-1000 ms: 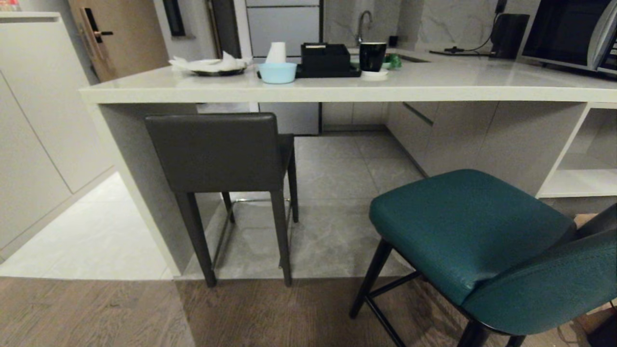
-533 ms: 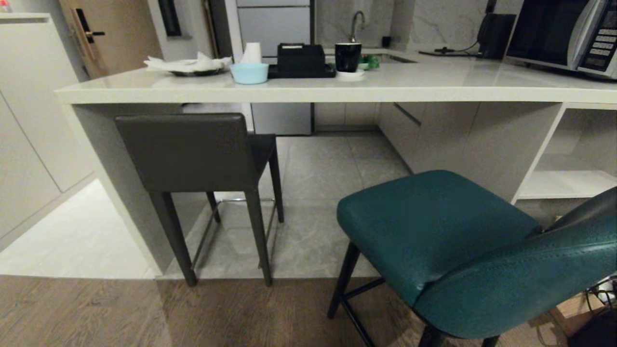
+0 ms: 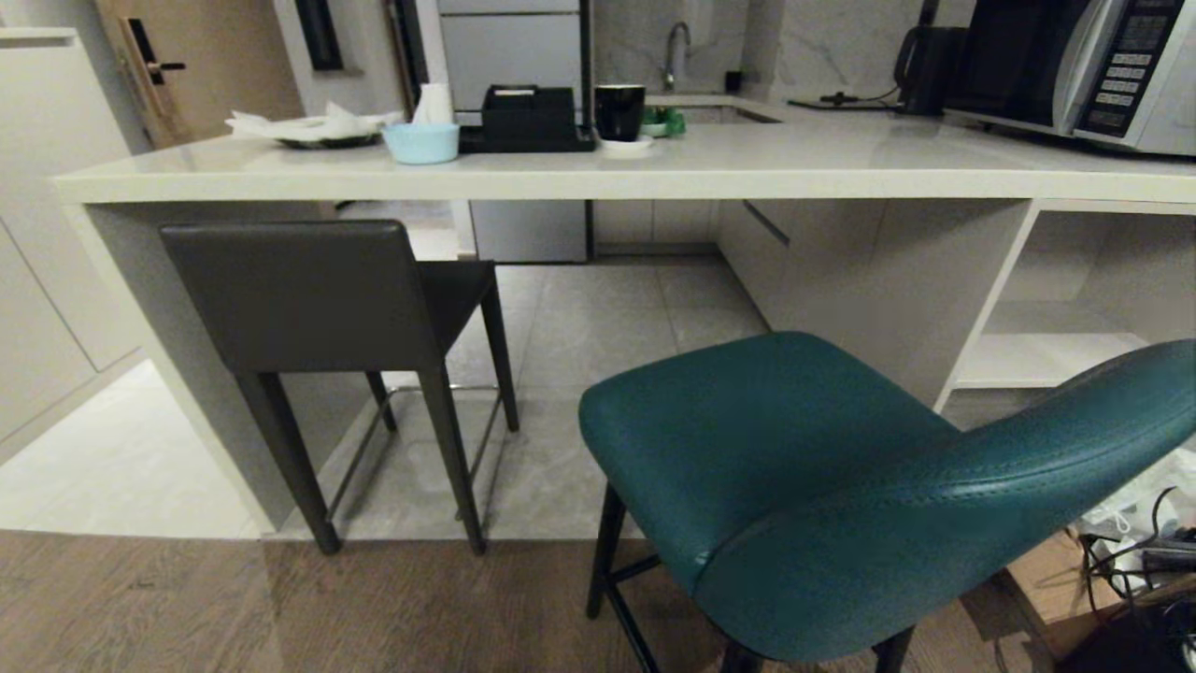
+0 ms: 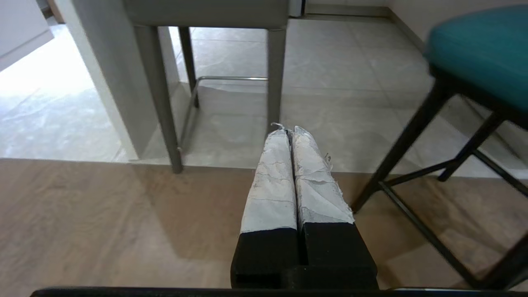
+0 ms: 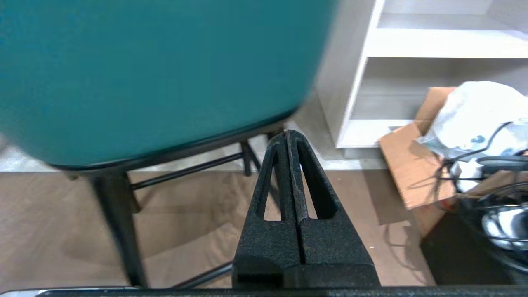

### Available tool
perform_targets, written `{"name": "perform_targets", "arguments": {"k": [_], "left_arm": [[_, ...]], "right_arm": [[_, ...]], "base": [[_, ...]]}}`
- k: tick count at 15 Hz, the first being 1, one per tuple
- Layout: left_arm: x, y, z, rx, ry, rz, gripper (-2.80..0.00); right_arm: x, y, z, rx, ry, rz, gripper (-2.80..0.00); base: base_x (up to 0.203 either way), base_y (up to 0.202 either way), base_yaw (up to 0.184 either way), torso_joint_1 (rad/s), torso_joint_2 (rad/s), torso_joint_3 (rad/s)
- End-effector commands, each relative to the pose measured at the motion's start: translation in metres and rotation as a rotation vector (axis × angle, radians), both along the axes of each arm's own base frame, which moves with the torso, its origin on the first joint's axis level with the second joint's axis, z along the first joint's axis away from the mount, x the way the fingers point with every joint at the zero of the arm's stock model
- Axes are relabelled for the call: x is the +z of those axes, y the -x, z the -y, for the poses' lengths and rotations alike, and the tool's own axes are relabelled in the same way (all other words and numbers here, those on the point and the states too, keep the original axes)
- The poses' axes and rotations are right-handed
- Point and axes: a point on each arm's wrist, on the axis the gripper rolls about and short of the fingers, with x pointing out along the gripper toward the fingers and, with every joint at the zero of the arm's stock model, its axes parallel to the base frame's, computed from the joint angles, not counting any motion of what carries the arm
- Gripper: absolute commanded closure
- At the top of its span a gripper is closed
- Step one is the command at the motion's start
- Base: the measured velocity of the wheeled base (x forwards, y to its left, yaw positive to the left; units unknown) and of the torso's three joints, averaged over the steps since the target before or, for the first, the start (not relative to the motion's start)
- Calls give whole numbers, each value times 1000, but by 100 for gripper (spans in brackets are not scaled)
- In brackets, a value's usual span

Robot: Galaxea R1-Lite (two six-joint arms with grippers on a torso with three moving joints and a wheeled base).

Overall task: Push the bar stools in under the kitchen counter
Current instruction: Push the blue chair back under the dining table

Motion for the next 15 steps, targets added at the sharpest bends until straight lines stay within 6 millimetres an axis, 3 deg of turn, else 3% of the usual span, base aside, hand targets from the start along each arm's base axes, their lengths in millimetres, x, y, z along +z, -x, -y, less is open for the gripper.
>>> {"name": "perform_targets", "arguments": {"k": [1, 9, 15], "left_arm": [[0, 0, 0, 1, 0, -2, 0], [0, 0, 0, 1, 0, -1, 0], [0, 0, 0, 1, 0, -1, 0]], "right_arm": [[0, 0, 0, 1, 0, -1, 0], [0, 0, 0, 1, -6, -1, 0], [0, 0, 0, -1, -7, -1, 0]], "base": [[0, -197, 2, 2, -1, 4], [0, -191, 2, 3, 3, 3], [0, -28, 1, 2, 1, 2]]}}
